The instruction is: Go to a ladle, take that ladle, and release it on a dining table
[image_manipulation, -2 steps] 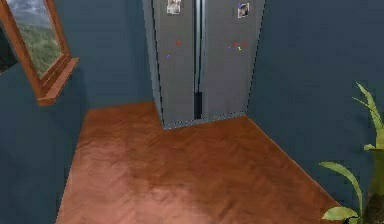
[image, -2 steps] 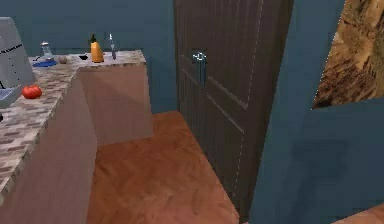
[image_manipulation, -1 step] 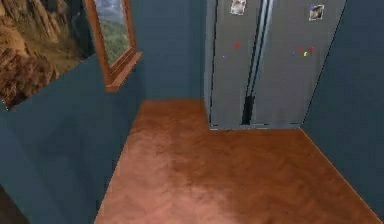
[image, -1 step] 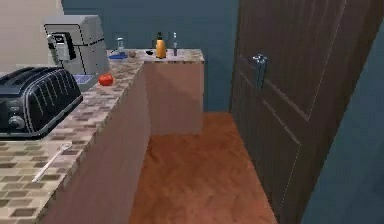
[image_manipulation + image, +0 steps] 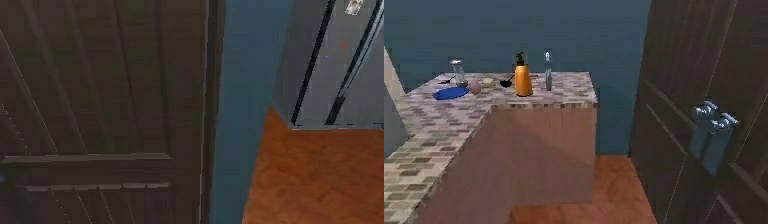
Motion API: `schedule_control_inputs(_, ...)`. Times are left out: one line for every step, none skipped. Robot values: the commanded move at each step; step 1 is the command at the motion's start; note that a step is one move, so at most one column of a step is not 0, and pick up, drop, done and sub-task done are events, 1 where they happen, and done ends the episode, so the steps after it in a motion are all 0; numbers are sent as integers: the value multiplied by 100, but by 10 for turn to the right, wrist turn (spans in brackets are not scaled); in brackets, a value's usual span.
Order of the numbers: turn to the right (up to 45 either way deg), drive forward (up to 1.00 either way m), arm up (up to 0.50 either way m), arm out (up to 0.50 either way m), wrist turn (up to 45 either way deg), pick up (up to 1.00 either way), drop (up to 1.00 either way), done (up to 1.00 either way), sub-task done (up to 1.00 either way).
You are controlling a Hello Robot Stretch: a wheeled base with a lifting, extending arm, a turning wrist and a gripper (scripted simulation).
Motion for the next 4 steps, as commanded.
schedule_control_inputs(0,50,0,0,0,0,0,0,0)
schedule_control_inputs(-450,0,0,0,0,0,0,0,0)
schedule_control_inputs(-450,0,0,0,0,0,0,0,0)
schedule_control_inputs(-240,0,0,0,0,0,0,0,0)
